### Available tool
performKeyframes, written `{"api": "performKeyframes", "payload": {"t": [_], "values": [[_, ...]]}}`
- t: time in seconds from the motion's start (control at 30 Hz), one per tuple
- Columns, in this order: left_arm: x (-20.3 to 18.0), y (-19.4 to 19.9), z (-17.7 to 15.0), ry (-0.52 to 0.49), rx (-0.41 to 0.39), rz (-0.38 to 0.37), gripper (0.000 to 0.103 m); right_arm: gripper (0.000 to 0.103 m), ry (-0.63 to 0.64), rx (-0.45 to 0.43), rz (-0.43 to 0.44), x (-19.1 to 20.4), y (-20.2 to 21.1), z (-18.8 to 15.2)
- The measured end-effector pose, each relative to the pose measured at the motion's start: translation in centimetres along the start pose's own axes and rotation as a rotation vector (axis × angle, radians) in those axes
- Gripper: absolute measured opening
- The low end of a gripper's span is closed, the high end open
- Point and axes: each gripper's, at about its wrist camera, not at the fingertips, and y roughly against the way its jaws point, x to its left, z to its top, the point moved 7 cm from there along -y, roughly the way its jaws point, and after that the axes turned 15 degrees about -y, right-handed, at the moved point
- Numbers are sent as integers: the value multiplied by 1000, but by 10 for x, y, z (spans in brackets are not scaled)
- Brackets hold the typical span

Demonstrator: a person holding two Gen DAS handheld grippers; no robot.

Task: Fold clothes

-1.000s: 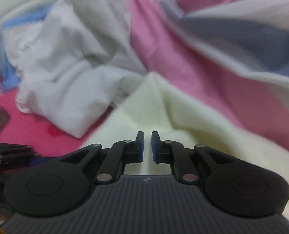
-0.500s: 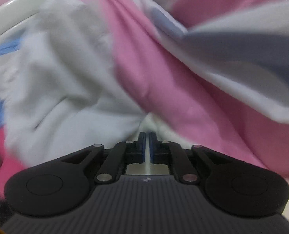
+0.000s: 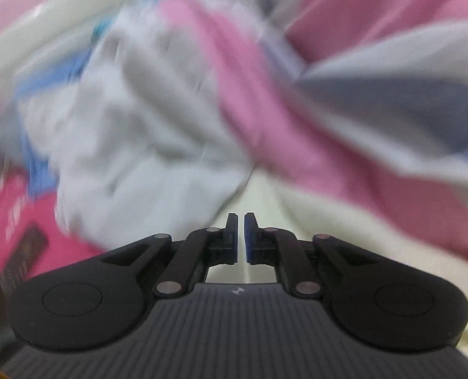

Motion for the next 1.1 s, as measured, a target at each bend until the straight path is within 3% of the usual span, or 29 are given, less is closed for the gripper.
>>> {"api": "performKeyframes", "payload": {"t": [0.07,0.17,0.23,0.33,0.43,0.5,0.63,0.67,0.7,0.77,0.83,0.97,1.03,1.1], "values": [[-1,0,-1,2,-1,0,48,0,-17,4,-27,-9,-32,6],[0,1,-1,8,-2,-5,48,0,-207,-27,55,-29,-40,28],[-1,1,-1,6,0,-3,48,0,-232,-78,59,-38,-18,33],[-1,2,-2,6,0,-3,48,3,-265,-185,26,-61,49,28],[-2,2,-3,2,1,0,48,4,-198,-273,-85,-81,127,-8],[-2,0,-2,1,1,1,48,4,-121,-289,-171,-73,157,-54],[-3,-1,0,1,0,1,49,4,-84,-225,-425,-138,183,-144],[-3,-1,0,3,0,1,49,3,-96,-256,-427,-156,188,-156],[-3,0,0,5,-1,2,49,2,-178,-308,-345,-169,198,-159],[-3,0,1,10,-1,3,49,2,-335,-379,-308,-184,209,-164],[-2,1,2,14,-2,4,49,2,-324,-435,-401,-189,210,-172],[-10,14,12,-19,-43,90,46,4,-466,-502,-393,-222,248,-198],[-24,8,12,-78,-24,106,46,9,-457,-565,-460,-220,262,-197],[-38,3,12,-138,-6,121,47,9,-449,-595,-412,-212,263,-195]]}}
